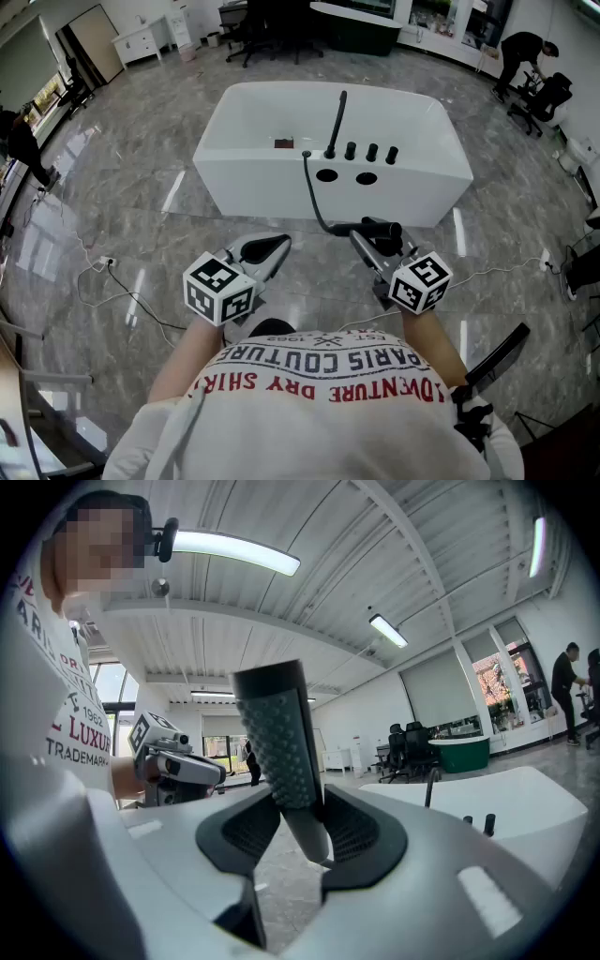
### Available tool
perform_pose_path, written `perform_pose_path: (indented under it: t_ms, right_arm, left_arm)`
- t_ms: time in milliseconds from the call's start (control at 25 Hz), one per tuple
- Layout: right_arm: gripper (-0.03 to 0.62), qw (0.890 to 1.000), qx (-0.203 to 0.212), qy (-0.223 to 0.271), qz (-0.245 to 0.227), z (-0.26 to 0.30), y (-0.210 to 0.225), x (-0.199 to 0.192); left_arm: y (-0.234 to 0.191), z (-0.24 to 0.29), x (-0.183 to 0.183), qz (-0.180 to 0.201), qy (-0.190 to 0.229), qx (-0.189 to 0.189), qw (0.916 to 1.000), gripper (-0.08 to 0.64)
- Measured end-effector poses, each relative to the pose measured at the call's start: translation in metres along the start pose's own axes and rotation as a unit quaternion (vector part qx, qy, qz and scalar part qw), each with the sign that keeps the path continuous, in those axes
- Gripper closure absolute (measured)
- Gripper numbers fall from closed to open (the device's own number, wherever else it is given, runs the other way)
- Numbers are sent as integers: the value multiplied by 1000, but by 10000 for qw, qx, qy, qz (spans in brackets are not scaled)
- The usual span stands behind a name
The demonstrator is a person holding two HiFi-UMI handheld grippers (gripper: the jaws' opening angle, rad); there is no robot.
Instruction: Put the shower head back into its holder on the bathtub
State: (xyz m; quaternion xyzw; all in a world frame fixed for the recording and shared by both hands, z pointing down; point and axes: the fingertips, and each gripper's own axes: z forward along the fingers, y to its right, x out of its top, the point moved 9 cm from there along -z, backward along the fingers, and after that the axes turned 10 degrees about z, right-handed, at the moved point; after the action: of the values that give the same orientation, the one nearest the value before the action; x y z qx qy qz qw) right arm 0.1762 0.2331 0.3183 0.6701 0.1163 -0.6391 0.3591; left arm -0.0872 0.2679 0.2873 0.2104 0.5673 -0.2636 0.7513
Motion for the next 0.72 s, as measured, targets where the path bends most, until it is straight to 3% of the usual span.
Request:
perform_pose_path:
  t_ms: [720]
  right_arm:
    - [448, 9998, -20, 67, 171, 4, 5, -5]
  left_arm:
    - [1, 2, 3, 31, -61, -18, 10000, 558]
